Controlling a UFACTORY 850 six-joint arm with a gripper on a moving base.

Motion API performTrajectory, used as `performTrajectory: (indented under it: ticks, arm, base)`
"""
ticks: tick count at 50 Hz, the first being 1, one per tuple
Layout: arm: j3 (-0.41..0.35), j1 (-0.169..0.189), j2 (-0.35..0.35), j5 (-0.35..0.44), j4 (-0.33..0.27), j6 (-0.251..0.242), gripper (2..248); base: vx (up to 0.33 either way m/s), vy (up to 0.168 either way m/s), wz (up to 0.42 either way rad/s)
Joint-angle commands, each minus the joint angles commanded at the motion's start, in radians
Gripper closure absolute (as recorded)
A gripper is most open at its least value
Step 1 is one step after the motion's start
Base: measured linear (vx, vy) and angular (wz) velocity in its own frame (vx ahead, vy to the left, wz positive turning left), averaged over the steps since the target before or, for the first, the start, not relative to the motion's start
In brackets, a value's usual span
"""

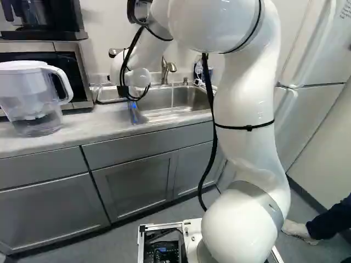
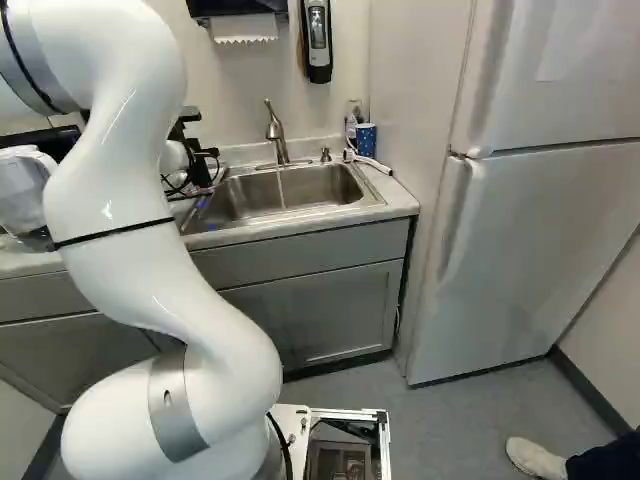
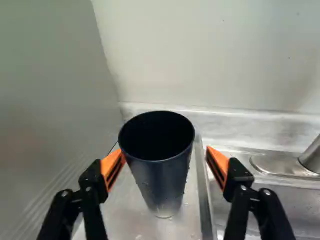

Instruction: Rinse the cup and place it in the tray

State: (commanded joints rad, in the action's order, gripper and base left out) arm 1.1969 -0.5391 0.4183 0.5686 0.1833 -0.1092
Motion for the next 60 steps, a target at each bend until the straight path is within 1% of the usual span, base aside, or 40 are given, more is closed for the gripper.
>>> performTrajectory:
  ticks: [3,4,32,60]
  arm:
    - [0.0,0.0,0.0,0.0,0.0,0.0,37]
    - [0.0,0.0,0.0,0.0,0.0,0.0,5]
    - [0.013,0.0,-0.031,-0.005,0.0,0.0,3]
    - [0.033,0.0,-0.065,-0.072,0.0,0.0,3]
  base:
    - [0.0,0.0,0.0]
    - [0.0,0.0,0.0]
    - [0.0,0.0,0.0]
    - [0.0,0.0,0.0]
